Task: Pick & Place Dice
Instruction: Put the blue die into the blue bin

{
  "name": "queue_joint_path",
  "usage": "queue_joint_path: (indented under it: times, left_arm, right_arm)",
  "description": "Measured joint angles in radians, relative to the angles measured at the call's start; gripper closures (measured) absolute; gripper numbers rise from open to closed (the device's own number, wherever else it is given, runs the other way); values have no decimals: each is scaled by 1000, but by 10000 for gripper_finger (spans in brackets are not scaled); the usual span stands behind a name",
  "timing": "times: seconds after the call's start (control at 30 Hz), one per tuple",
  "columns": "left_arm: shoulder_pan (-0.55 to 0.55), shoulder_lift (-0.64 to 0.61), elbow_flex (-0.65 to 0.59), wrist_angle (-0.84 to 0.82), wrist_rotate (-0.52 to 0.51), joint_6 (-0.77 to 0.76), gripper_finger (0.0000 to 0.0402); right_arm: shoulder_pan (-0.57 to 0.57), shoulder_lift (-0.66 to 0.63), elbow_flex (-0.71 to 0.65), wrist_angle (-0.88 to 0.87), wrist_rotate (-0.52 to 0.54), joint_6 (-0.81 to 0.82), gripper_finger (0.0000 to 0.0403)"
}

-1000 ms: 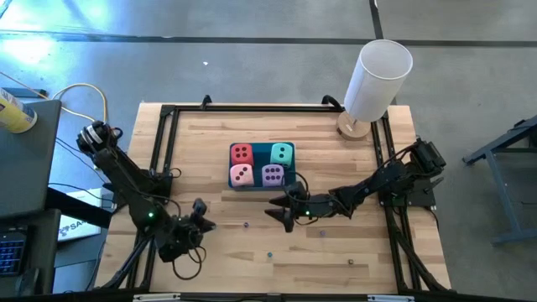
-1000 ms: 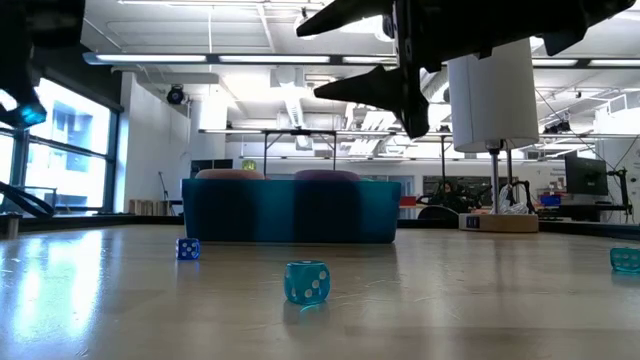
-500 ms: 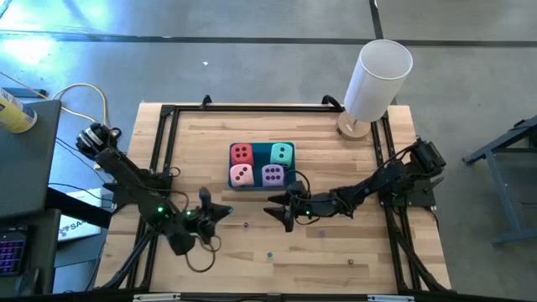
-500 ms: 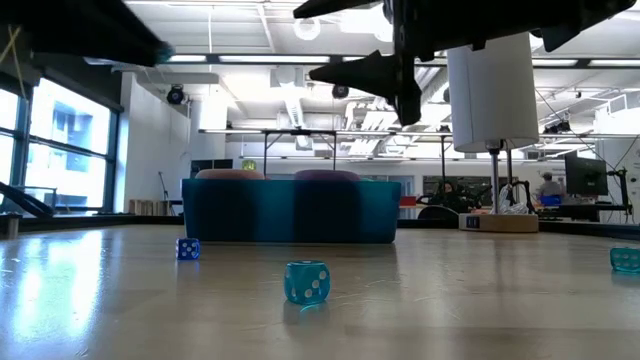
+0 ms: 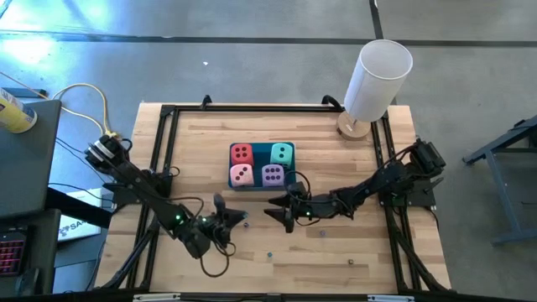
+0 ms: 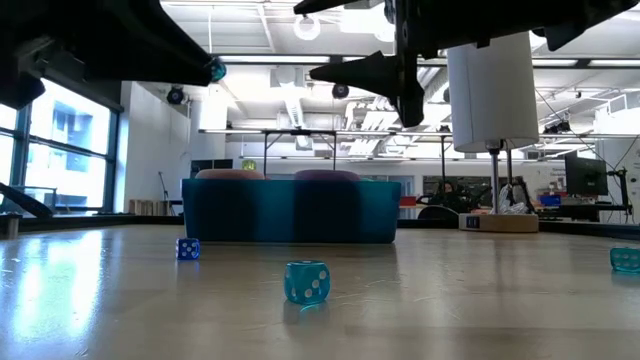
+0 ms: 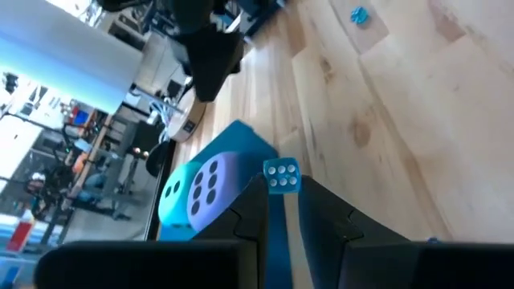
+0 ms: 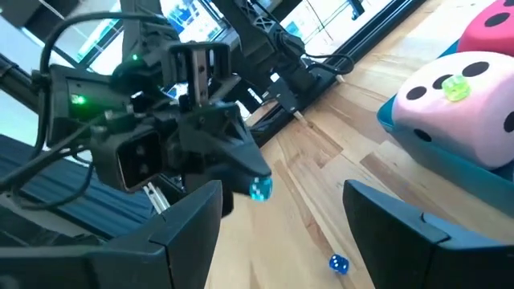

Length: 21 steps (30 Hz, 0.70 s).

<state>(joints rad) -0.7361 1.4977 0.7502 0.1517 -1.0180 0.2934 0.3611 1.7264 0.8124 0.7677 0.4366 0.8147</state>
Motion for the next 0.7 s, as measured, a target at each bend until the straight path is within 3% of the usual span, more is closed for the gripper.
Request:
queue_joint_path:
  times: [0.13,0.43,0.7]
  left_arm:
    - [0,28,0,54,1,47,356]
    - [-6,31,0,64,-11,49,355]
    - [-39,31,0,59,-66,50,355]
  right_arm:
    - [6,2,11,-18,-21,-4,151]
    - [19,149,216,-77,-53,-179,151]
    - [7,155,249,-229,-56,-85,151]
